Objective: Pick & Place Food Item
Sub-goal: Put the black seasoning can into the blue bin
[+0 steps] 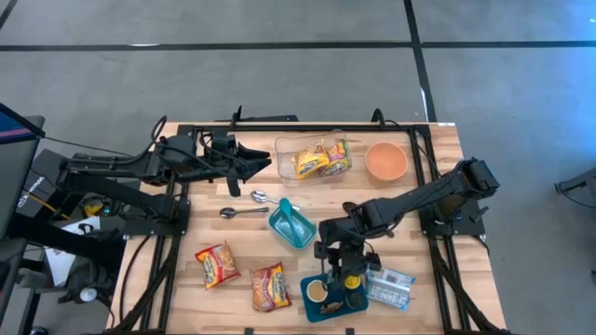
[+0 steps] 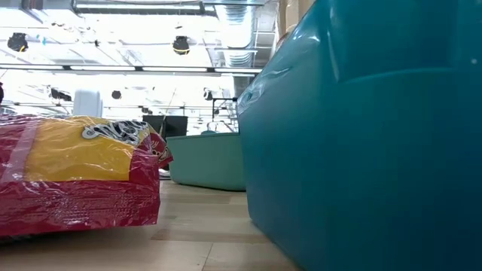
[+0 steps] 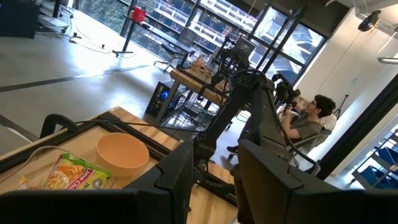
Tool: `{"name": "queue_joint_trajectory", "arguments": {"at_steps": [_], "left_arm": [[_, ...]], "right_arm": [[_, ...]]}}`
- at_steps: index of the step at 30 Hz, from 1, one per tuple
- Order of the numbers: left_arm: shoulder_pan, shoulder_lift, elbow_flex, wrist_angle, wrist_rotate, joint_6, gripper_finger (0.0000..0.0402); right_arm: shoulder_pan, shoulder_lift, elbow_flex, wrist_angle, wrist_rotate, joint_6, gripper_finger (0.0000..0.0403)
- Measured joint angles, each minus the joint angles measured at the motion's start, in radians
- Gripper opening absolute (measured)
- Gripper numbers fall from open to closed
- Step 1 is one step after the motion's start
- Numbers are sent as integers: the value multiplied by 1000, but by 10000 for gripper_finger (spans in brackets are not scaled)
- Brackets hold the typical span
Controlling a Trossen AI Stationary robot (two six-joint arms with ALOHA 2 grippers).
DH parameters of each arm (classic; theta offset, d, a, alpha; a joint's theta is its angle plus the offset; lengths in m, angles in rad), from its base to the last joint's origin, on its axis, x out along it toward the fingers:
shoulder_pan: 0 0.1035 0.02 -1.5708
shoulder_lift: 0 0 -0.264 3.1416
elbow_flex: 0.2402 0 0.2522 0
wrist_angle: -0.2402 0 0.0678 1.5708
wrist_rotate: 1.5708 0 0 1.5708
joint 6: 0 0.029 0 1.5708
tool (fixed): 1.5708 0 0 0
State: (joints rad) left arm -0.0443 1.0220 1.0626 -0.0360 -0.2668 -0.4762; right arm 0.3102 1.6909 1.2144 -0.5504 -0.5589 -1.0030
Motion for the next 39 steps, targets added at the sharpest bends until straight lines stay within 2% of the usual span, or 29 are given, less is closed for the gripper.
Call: {"name": "queue_joint_trajectory", "arguments": {"at_steps": [7,25,39], "left_arm": [[0,0,0,1,0,0,123],[0,0,0,21,-4,0,123],[0,0,0,22,1,0,123]], "right_arm": [[3,52,4,15,-29,0,121],[-3,51,18,-5,-43,8,121],[-5,97,36,-12,-42,34,121]]}}
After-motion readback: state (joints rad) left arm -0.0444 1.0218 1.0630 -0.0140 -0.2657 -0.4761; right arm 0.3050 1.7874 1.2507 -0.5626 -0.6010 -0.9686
